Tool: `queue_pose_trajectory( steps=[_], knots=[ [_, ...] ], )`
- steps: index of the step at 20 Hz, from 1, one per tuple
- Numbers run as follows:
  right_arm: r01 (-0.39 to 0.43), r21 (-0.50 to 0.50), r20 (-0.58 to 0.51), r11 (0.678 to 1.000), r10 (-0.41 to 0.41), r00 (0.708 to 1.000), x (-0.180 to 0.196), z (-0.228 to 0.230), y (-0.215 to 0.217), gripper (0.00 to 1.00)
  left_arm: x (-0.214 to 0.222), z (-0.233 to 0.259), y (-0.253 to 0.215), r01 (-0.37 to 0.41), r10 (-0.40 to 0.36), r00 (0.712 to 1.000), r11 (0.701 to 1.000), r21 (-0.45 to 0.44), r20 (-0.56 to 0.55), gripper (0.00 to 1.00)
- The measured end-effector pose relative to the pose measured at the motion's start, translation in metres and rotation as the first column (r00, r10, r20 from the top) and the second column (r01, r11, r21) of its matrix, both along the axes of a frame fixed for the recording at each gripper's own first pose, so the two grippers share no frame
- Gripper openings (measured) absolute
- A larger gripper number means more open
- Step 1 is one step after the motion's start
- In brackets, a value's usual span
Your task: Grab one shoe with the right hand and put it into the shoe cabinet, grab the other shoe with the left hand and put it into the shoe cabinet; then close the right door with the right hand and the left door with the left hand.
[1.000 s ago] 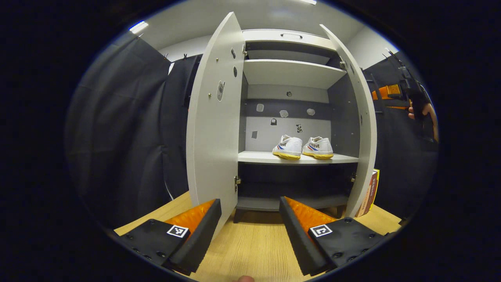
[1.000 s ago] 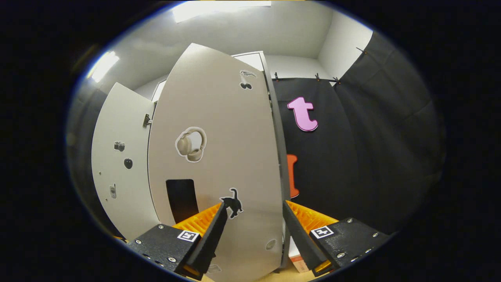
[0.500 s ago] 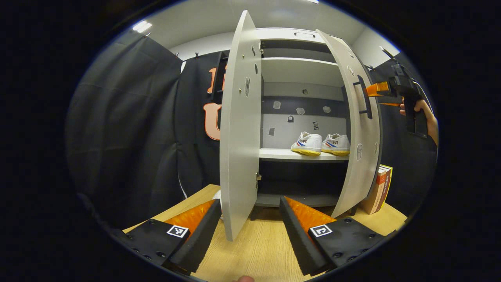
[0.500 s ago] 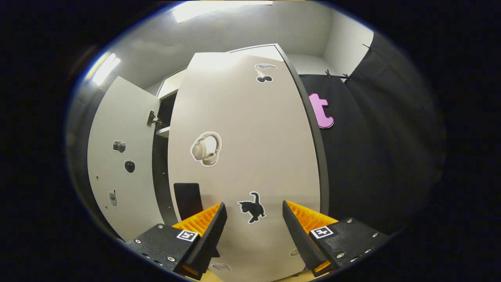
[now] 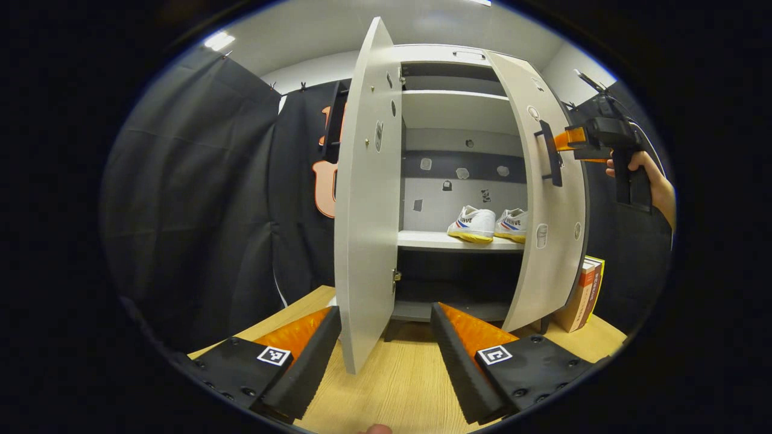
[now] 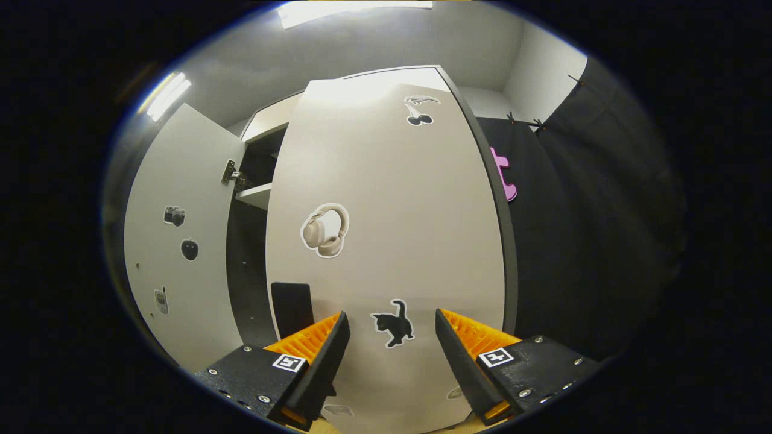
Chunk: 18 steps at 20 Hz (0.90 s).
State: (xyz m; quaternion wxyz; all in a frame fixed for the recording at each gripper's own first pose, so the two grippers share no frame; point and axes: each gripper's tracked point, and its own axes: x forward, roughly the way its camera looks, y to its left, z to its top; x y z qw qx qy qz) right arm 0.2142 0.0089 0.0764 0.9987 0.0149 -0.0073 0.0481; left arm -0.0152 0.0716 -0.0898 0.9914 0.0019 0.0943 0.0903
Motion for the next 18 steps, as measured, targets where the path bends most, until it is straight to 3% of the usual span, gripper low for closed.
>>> queue_pose_trajectory(
  steps=[4,10,14,15,18],
  knots=[
    [0.023,-0.025,0.019,0.999,-0.023,1.0,-0.018,-0.001,-0.006,0.9,0.003,0.009,-0.007,0.007,-0.006,1.0,0.999,-0.04,0.014,0.94],
    [0.06,-0.105,0.035,0.993,-0.056,0.998,-0.114,-0.046,-0.005,0.91,0.004,0.047,0.004,-0.008,0.013,0.998,0.996,-0.083,0.06,0.97],
    [0.045,-0.083,0.037,0.996,-0.042,0.998,-0.178,-0.081,0.012,0.91,0.003,0.083,0.024,-0.046,0.055,0.993,0.995,-0.084,0.106,0.97],
    [0.047,-0.075,0.031,0.996,-0.045,0.999,-0.19,-0.09,0.014,0.9,0.002,0.092,0.031,-0.059,0.068,0.991,0.995,-0.082,0.113,0.94],
    [0.045,-0.04,-0.02,0.998,-0.046,0.999,-0.216,-0.114,0.015,0.91,0.0,0.115,0.058,-0.11,0.121,0.983,0.99,-0.083,0.138,0.96]
  ],
)
